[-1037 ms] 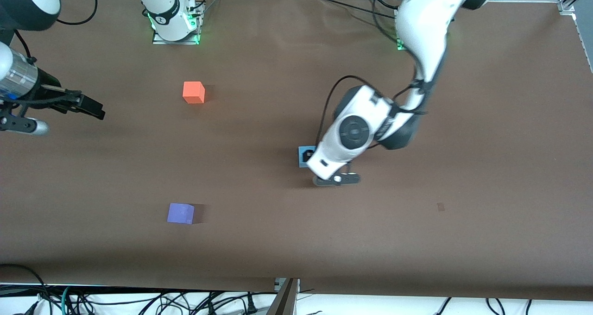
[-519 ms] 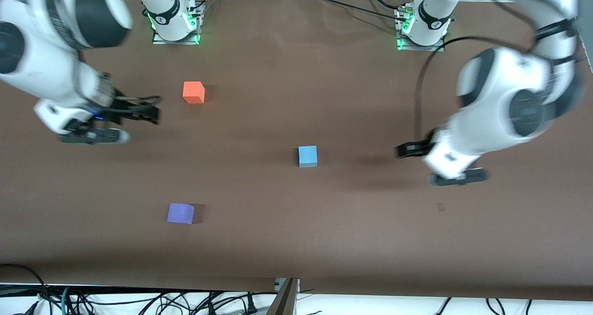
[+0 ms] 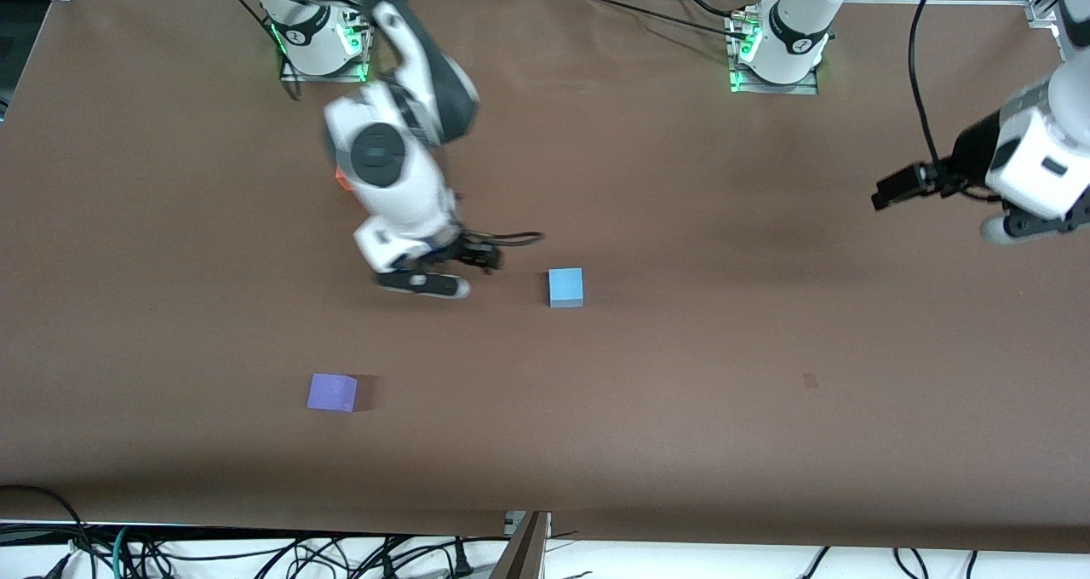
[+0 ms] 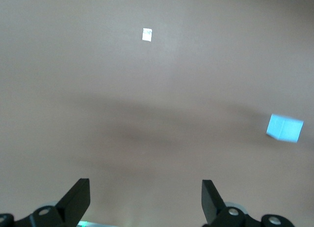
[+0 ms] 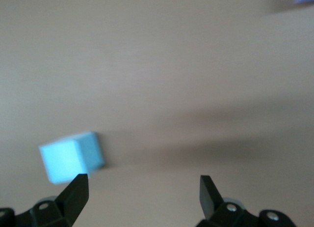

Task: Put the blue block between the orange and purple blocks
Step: 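Lower the right gripper onto the light-blue cube and grasp it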

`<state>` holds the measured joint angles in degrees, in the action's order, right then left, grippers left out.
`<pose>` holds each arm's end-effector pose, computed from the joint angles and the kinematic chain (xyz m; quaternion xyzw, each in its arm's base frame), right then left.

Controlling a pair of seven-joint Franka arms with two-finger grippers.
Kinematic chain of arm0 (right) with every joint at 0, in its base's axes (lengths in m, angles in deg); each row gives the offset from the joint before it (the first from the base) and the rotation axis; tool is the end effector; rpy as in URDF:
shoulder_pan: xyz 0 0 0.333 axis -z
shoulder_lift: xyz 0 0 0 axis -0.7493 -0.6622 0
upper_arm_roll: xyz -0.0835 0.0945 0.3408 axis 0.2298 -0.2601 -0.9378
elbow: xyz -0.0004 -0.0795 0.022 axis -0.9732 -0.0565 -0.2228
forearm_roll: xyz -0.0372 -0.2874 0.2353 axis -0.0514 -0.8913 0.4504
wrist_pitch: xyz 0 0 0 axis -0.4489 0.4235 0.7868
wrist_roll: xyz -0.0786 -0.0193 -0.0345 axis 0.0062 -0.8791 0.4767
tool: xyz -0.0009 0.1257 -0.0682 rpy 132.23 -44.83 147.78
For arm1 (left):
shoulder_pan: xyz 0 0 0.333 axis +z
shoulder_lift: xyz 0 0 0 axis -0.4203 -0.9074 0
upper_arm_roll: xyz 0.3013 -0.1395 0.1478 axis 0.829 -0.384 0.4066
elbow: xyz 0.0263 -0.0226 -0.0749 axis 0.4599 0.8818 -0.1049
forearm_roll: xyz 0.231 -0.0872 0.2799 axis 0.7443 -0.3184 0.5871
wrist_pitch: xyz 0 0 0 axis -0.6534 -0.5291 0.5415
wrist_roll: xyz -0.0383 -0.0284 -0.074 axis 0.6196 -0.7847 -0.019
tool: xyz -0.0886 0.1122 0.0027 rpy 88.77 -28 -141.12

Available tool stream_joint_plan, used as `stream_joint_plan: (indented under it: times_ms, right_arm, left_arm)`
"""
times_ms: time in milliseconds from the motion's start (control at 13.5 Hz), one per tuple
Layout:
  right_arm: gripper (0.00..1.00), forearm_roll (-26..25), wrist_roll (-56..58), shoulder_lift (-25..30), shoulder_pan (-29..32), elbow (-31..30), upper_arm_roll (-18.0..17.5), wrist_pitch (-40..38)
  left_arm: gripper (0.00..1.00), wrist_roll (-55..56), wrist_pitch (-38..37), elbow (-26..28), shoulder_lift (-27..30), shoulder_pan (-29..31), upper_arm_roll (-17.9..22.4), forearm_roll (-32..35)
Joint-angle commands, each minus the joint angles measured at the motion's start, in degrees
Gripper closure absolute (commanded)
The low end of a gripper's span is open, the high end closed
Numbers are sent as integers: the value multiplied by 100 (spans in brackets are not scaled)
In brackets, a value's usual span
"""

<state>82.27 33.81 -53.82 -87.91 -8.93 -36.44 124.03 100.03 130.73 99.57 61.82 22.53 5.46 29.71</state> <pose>0.5826 0.4387 0.3446 -0.9915 0.1113 -0.0288 0.0605 0.5445 -0.0450 0.6094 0.9927 0.0975 -0.0632 0.0331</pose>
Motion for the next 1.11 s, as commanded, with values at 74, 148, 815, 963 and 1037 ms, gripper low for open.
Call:
stream_joint_plan:
  times_ms: [74, 148, 815, 963, 1037]
  right_arm:
    - [0, -4, -989, -1558, -543, 1586, 97, 777]
    - [0, -13, -1033, -1753, -649, 1710, 123, 1006]
    - [4, -787, -1008, -2273, -975, 1676, 132, 1483]
    - [45, -936, -929, -2256, -1001, 1667, 132, 1448]
    - [67, -945, -911, -2247, -984, 1667, 141, 1439]
  left_arm:
    - [0, -603, -164, 256, 322, 312, -88, 78]
    - [0, -498, -226, 291, 322, 312, -97, 78]
    - [0, -391, 275, 212, 331, 303, -124, 95]
    - [0, -453, 283, 203, 322, 320, -237, 383]
    - [0, -479, 257, 194, 322, 320, -282, 586]
